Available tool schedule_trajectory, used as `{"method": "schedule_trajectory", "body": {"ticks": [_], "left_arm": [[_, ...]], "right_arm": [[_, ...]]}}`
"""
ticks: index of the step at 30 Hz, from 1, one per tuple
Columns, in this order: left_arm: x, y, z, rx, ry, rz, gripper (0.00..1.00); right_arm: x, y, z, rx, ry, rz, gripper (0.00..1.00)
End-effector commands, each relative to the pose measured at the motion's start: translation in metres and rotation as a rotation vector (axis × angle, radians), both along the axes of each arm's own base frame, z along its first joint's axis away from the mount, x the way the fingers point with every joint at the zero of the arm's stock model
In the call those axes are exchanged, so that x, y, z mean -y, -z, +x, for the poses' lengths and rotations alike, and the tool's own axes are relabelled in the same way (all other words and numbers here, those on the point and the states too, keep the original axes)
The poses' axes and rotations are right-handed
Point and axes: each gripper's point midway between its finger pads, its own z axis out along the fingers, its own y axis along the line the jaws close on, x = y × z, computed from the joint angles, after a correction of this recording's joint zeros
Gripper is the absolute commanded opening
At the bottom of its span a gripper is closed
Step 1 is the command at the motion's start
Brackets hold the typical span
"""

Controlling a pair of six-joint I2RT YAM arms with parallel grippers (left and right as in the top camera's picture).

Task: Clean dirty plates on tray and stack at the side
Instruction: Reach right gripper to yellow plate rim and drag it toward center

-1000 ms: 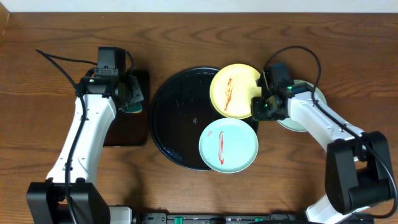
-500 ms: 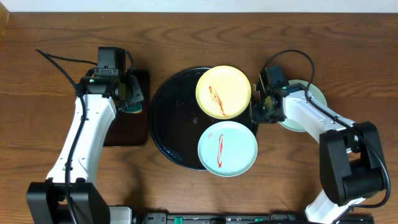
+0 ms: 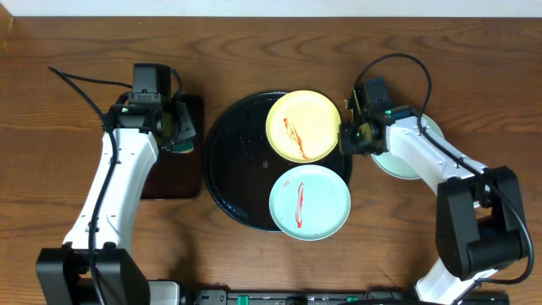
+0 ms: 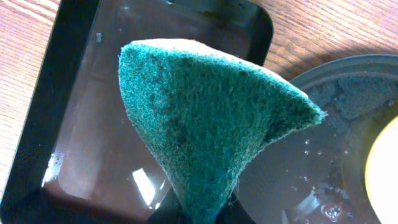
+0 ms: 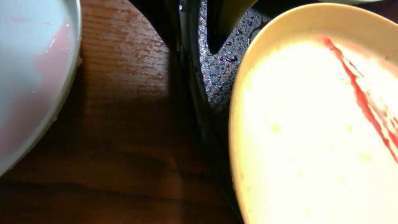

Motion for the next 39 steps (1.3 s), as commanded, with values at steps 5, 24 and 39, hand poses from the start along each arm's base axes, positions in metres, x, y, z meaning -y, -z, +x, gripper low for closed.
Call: {"method": "schedule_trajectory", "body": {"ticks": [5,24,39], "left_arm": [[-0.001,0.000,0.001,0.002,-0.005,0.001,0.07],[-0.001,0.000,0.003,0.009,-0.005,0.001,0.07],[-0.001,-0.001,0.004,0.014,-0.005,0.001,0.08]], "right_arm": [[0.001,-0.025,0.012,-0.019,0.023,0.080,0.13],[-0.002,-0.031,0.020,-0.023,0.009,0.038,0.33],[-0.039,0.008,0.032,-0.020,-0.016,0.053,0.04]]}}
